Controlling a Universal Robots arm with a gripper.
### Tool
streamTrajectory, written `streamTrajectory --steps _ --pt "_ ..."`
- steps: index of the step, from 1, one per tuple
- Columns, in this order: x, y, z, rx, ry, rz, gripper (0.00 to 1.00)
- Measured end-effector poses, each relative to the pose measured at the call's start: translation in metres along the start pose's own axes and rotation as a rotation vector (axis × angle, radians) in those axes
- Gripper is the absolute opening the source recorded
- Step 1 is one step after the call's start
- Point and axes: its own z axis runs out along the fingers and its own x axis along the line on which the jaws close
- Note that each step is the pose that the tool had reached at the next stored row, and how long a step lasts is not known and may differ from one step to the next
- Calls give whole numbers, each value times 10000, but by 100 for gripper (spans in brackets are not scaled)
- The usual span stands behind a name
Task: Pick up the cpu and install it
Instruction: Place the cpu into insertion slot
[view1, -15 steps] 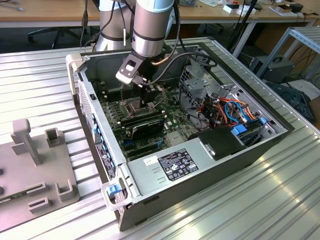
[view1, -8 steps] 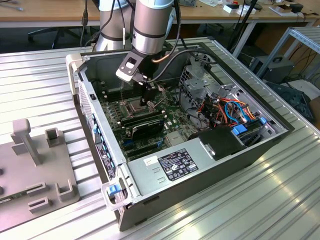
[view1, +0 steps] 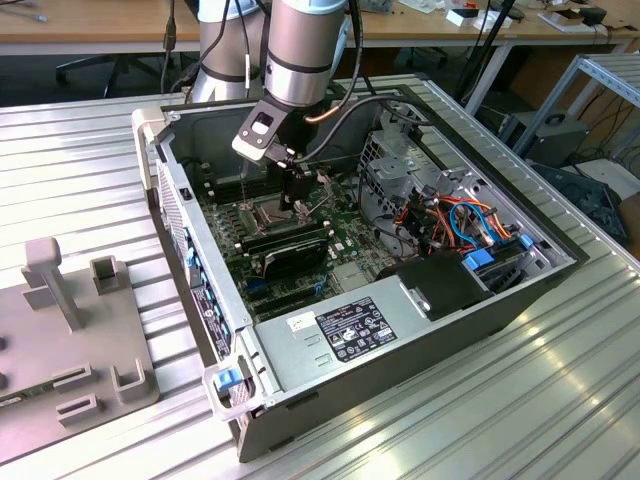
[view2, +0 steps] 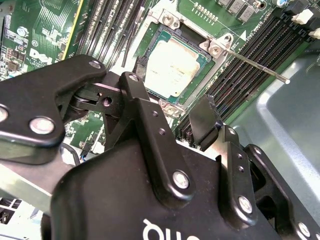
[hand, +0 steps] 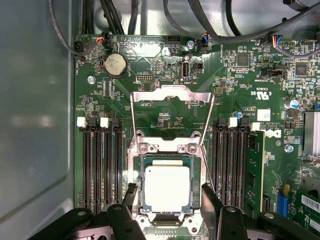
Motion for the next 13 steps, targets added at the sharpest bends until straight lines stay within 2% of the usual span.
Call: streamTrajectory --steps 5,8,9,10,11,12,13 --pt "0 0 -1 0 0 0 60" --pt "0 0 -2 0 0 0 41" --pt "0 0 -2 0 0 0 41" --pt "0 0 -4 0 0 0 11" --pt "1 0 42 1 -1 0 11" --pt "2 -1 127 2 -2 0 11" --pt "0 -2 128 1 -2 0 11"
